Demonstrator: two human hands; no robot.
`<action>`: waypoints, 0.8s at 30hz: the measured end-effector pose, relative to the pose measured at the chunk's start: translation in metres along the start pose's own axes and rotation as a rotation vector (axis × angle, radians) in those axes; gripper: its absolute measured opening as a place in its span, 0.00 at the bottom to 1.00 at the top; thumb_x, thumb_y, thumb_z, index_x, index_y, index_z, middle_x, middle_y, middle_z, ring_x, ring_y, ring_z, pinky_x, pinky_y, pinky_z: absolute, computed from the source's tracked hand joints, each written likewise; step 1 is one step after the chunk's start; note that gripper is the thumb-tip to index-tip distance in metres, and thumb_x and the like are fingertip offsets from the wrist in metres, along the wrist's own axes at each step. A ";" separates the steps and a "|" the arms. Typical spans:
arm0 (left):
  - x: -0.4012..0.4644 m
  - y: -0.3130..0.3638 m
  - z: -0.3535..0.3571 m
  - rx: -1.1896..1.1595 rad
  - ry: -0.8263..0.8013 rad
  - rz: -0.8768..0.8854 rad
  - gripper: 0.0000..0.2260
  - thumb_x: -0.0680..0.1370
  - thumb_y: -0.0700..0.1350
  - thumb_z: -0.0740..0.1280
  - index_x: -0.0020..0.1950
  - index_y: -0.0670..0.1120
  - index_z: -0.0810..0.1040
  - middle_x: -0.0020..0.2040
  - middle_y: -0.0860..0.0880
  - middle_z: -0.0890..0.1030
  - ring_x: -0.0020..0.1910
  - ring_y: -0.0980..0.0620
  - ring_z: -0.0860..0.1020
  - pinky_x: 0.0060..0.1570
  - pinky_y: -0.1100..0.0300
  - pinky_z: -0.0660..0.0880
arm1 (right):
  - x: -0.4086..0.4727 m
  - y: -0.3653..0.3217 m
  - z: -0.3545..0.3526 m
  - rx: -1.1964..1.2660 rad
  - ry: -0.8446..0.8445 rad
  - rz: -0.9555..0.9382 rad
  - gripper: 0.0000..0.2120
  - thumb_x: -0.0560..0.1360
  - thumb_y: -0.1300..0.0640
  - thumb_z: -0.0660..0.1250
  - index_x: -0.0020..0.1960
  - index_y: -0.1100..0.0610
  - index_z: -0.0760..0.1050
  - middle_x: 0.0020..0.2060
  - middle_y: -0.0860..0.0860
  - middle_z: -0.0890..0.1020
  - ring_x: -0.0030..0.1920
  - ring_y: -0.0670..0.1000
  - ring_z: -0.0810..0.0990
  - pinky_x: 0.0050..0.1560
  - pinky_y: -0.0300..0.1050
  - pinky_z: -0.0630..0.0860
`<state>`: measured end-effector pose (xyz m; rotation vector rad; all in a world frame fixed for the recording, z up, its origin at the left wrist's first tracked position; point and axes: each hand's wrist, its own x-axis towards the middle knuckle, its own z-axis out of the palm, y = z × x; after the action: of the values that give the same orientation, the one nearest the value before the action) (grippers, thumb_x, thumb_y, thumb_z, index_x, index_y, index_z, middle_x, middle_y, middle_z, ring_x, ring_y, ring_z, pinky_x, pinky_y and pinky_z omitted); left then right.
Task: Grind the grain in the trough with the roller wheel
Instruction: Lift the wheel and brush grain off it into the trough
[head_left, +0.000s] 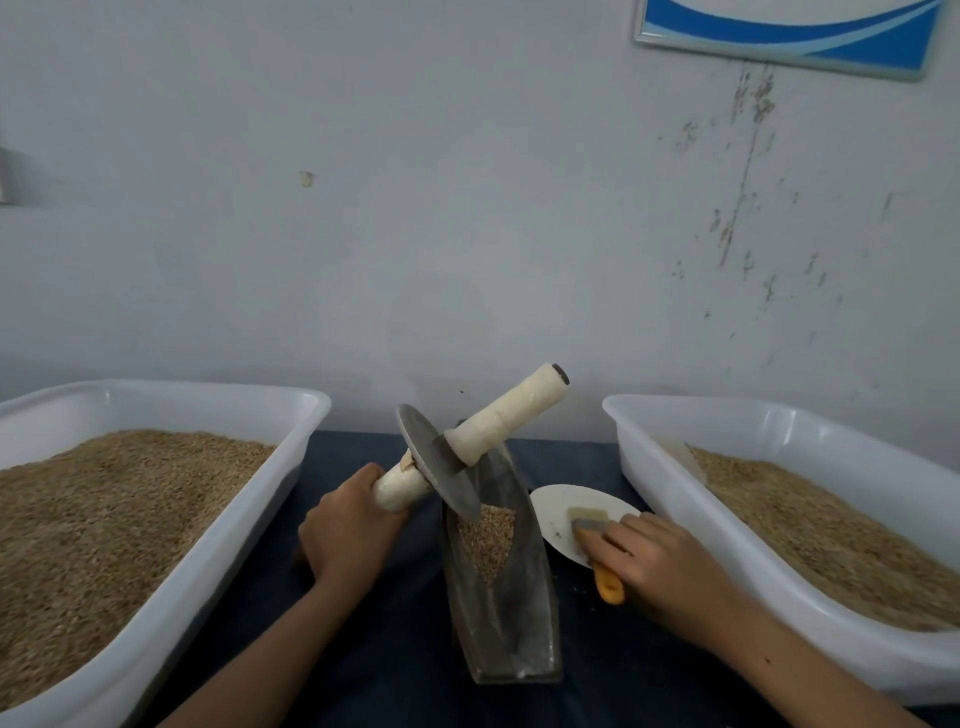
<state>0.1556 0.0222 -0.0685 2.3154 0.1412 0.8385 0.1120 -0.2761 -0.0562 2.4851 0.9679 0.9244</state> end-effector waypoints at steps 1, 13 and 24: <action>0.000 0.000 0.000 0.004 -0.005 0.002 0.11 0.71 0.55 0.72 0.47 0.52 0.77 0.36 0.55 0.75 0.37 0.55 0.72 0.36 0.59 0.64 | 0.000 0.000 0.000 -0.007 -0.027 -0.030 0.25 0.52 0.58 0.82 0.48 0.54 0.83 0.39 0.48 0.82 0.36 0.49 0.81 0.34 0.39 0.76; -0.001 0.003 -0.002 0.034 -0.023 0.065 0.12 0.70 0.56 0.73 0.47 0.52 0.77 0.37 0.54 0.78 0.37 0.54 0.74 0.36 0.59 0.67 | 0.008 -0.007 -0.027 0.103 -0.136 0.081 0.19 0.70 0.56 0.57 0.59 0.52 0.73 0.49 0.49 0.81 0.46 0.50 0.79 0.43 0.44 0.77; 0.022 0.025 -0.021 0.191 -0.009 0.255 0.07 0.72 0.55 0.69 0.45 0.53 0.77 0.36 0.54 0.79 0.37 0.52 0.78 0.39 0.55 0.75 | 0.096 -0.009 -0.040 -0.054 0.177 0.217 0.24 0.64 0.68 0.68 0.60 0.58 0.75 0.53 0.54 0.79 0.56 0.56 0.78 0.65 0.59 0.69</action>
<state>0.1574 0.0207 -0.0291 2.5524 -0.0842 0.9769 0.1343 -0.2008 0.0125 2.5318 0.7221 1.2397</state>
